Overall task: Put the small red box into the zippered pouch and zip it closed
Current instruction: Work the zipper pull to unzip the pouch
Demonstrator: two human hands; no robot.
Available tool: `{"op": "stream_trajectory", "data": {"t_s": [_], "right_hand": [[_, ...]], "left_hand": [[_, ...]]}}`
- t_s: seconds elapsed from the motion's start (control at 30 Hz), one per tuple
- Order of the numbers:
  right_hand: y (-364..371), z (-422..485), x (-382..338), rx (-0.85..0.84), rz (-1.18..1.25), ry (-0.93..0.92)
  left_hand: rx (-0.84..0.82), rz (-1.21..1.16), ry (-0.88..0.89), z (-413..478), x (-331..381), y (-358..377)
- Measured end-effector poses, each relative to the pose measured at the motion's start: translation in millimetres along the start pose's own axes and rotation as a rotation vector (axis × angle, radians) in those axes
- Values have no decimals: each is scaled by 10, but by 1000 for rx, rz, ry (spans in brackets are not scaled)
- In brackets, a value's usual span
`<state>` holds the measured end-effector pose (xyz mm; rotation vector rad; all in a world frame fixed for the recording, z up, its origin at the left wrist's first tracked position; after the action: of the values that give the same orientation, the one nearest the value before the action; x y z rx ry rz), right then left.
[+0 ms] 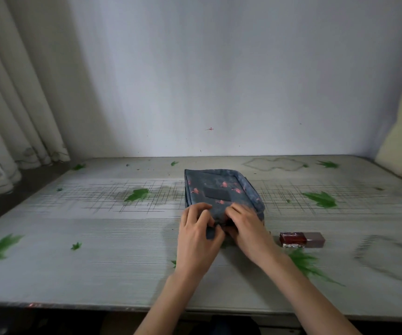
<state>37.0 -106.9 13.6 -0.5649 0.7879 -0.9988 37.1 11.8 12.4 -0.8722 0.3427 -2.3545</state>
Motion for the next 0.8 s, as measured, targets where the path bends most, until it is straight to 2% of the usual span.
{"op": "stream_trajectory", "data": {"t_s": [0.43, 0.67, 0.8], "right_hand": [[-84, 36, 118, -25, 115, 61], [-10, 13, 32, -26, 27, 49], [69, 37, -168, 36, 12, 19]], "left_hand": [[33, -190, -182, 45, -403, -168], [-1, -283, -236, 28, -380, -128], [4, -302, -230, 12, -388, -126]]}}
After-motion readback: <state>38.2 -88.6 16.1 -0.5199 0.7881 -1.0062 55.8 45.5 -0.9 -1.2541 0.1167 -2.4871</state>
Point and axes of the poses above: each hand's wrist, its own z-axis towards the middle knuckle, its own y-axis out of the palm, x = y × z, the point moved 5 cm from there along z, towards the middle knuckle, and after that the axes turned 10 degrees about x, right-handed, at the moved point
